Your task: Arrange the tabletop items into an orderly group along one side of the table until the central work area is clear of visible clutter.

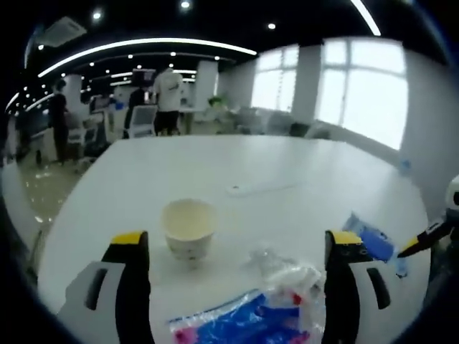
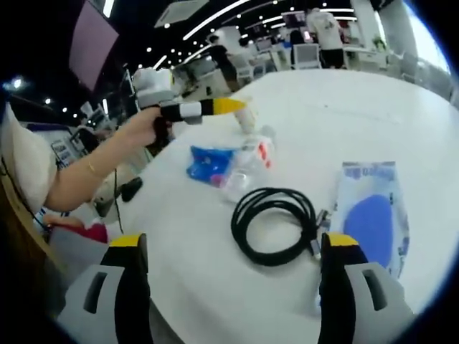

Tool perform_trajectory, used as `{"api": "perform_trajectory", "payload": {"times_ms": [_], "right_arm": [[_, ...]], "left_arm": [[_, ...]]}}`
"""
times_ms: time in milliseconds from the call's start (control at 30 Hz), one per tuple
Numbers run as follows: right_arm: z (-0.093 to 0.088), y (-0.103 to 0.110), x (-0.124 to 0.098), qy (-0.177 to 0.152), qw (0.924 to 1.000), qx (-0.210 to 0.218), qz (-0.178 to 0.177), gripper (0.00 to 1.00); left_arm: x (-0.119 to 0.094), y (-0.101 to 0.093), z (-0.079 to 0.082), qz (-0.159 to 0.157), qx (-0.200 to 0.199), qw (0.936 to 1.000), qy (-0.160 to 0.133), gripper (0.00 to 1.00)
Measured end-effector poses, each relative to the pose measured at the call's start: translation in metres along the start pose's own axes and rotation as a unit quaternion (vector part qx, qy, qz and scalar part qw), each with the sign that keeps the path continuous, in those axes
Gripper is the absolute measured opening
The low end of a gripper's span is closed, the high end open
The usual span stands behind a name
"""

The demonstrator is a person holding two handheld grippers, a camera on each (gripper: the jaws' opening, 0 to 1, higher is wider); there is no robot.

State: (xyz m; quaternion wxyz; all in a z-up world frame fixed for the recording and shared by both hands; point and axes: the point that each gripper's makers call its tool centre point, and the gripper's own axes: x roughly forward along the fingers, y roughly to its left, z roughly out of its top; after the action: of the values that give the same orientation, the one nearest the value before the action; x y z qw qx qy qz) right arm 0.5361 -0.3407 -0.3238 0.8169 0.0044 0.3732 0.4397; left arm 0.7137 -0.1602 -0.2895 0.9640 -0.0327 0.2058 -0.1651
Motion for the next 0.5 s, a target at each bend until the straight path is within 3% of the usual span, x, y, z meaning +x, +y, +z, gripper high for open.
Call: {"api": "perform_trajectory", "payload": {"times_ms": [100, 200, 500], "right_arm": [[0.001, 0.0, -0.001, -0.003, 1.0, -0.002, 0.001, 0.99], [0.002, 0.0, -0.001, -0.004, 1.0, -0.001, 0.001, 0.99], [0.005, 0.001, -0.002, -0.012, 0.9999, 0.003, 0.005, 0.99]], "left_arm": [[-0.006, -0.011, 0.003, -0.015, -0.007, 0.9999, -0.002, 0.98], [-0.01, -0.017, 0.0, -0.019, 0.017, 0.9996, 0.011, 0.98], [-0.018, -0.038, -0.02, -0.033, 0.011, 0.9975, 0.061, 0.89]]}}
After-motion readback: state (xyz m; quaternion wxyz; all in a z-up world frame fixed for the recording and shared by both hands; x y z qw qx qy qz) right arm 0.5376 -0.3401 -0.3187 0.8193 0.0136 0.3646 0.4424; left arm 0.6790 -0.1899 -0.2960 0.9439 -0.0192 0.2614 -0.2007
